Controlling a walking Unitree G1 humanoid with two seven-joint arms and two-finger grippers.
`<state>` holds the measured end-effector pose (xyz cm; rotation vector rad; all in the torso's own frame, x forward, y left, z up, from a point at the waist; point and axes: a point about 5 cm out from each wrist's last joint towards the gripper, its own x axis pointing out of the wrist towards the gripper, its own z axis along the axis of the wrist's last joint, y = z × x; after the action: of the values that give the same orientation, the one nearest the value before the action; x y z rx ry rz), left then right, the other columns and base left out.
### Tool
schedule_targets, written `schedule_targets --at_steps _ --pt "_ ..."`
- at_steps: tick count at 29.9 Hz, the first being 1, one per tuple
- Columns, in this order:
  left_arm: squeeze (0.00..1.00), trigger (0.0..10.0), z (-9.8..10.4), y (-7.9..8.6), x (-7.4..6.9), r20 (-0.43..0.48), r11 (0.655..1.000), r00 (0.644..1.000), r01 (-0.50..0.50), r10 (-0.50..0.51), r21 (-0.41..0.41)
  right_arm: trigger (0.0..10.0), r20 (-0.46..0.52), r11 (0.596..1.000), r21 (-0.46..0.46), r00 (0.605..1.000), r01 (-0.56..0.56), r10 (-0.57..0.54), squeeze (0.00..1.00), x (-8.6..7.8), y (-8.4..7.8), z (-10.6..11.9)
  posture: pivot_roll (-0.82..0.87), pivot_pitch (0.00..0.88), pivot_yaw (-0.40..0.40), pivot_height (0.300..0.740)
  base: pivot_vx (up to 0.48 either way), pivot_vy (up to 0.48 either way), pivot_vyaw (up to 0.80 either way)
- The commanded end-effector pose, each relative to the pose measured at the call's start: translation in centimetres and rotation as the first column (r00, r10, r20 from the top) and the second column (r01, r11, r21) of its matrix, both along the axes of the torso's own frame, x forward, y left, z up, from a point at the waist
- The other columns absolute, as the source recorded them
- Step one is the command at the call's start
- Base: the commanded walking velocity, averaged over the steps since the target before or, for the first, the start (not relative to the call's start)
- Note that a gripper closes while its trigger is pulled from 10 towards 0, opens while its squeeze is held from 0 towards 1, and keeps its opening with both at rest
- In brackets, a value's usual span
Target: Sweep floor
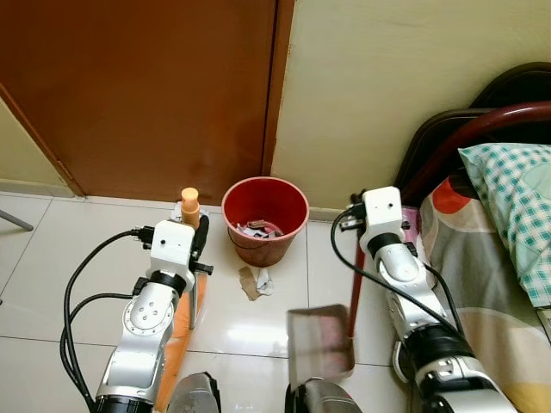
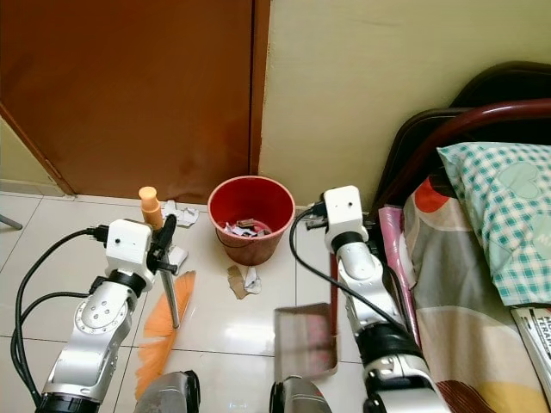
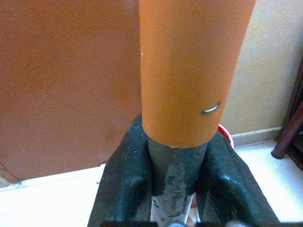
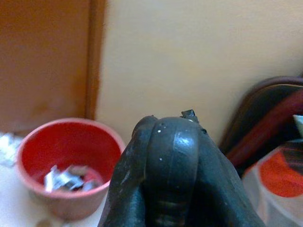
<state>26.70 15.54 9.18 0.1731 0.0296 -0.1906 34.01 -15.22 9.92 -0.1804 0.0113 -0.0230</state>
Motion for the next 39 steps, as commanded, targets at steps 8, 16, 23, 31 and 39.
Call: schedule_targets --at_steps 8,16,23,31,39 --pt "0.0 10.0 2.2 -0.5 1.8 0.077 0.999 0.997 0.019 -0.016 -0.031 10.0 0.039 0.997 0.044 0.997 0.064 -0.066 0.0 1.5 1.8 1.3 0.09 0.131 -0.053 0.74 0.0 0.0 0.0" --pt "0.0 10.0 4.0 -2.3 2.2 0.146 0.992 0.987 0.079 -0.064 -0.1 10.0 0.028 0.999 0.021 0.999 0.033 -0.034 0.0 2.0 4.3 1.1 0.11 0.137 -0.061 0.74 0.0 0.0 0.0" --pt "0.0 10.0 3.9 -5.1 2.3 0.135 0.96 0.962 0.254 -0.238 -0.115 10.0 0.01 0.992 0.064 0.994 -0.105 0.105 0.0 1.5 7.6 0.6 0.11 0.134 -0.067 0.74 0.0 0.0 0.0" --pt "0.0 10.0 3.9 -8.6 1.6 0.111 0.877 0.889 0.457 -0.445 -0.148 10.0 0.011 0.991 0.048 0.992 -0.128 0.128 0.0 1.3 8.0 0.2 0.1 0.127 -0.069 0.74 0.0 0.0 0.0" --pt "0.0 10.0 4.4 -8.8 0.9 0.097 0.833 0.854 0.519 -0.51 -0.193 10.0 -0.034 0.975 0.097 0.978 -0.202 0.206 0.0 1.1 7.7 -0.5 0.09 0.119 -0.069 0.74 0.0 0.0 0.0"
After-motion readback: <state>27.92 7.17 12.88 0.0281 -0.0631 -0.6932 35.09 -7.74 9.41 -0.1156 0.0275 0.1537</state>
